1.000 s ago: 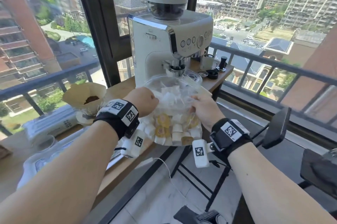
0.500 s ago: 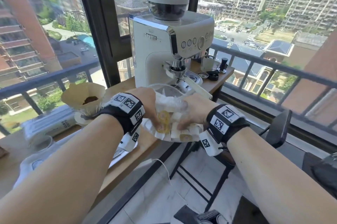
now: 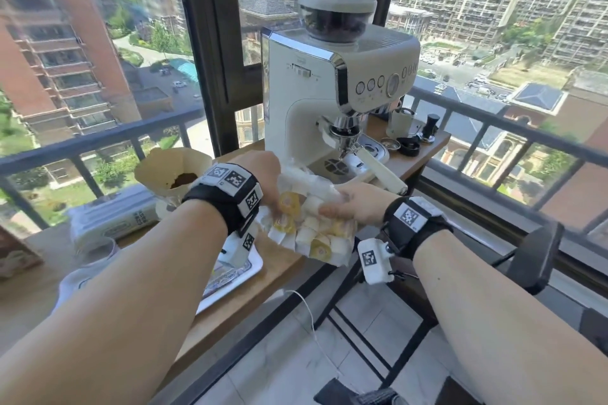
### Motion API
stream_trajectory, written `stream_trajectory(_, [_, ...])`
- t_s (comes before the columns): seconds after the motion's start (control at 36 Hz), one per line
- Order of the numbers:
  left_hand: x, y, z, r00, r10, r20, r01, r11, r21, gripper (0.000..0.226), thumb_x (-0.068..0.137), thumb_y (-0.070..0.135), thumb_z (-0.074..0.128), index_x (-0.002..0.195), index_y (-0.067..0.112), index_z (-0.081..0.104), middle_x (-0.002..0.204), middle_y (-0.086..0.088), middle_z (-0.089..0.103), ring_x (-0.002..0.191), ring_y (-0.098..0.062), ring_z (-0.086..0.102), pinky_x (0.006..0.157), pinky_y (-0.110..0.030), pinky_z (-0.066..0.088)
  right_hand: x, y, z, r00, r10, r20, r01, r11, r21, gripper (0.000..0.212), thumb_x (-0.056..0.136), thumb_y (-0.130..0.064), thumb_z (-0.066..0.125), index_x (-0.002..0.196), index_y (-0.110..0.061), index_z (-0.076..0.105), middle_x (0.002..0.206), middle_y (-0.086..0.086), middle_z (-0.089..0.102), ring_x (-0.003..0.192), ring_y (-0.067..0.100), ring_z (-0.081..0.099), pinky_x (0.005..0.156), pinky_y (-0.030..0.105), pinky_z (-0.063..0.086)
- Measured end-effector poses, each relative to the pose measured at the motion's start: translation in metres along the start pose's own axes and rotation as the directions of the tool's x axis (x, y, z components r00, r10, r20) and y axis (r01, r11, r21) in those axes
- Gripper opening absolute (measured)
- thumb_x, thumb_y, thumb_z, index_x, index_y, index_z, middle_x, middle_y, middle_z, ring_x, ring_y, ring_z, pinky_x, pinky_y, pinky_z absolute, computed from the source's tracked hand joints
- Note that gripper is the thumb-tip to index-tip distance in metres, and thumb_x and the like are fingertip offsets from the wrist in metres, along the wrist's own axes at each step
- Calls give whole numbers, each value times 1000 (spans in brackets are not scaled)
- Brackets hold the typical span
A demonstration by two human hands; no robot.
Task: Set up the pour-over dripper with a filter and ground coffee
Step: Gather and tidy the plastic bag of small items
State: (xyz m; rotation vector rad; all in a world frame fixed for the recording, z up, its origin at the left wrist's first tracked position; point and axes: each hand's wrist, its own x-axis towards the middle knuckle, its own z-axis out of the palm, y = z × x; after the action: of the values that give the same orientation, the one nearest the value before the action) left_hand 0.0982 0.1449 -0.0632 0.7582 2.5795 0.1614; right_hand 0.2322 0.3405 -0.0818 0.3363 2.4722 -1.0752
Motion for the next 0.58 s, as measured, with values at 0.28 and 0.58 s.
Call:
stream_trajectory(0.28, [-22, -11, -2, 976, -102, -195, 72, 986, -153, 90, 72, 47, 87, 150, 39, 43, 144, -14, 40, 115, -35, 59, 95, -51, 57, 35, -17, 11, 997, 44, -60, -33, 984, 174, 27, 96, -43, 68, 95, -17, 71, 91, 5, 78, 85, 24, 74, 72, 31, 61])
stream_trajectory(0.58, [-78, -56, 8, 841, -541, -19, 353, 575, -739, 95, 86, 42, 72, 153, -6, 24, 116, -17, 59, 101, -34, 66, 88, -41, 59, 90, -107, 48, 995, -98, 13, 98, 995, -23, 54, 102, -39, 58, 145, -9, 44, 139, 8, 56, 127, 32, 56, 100, 38, 46])
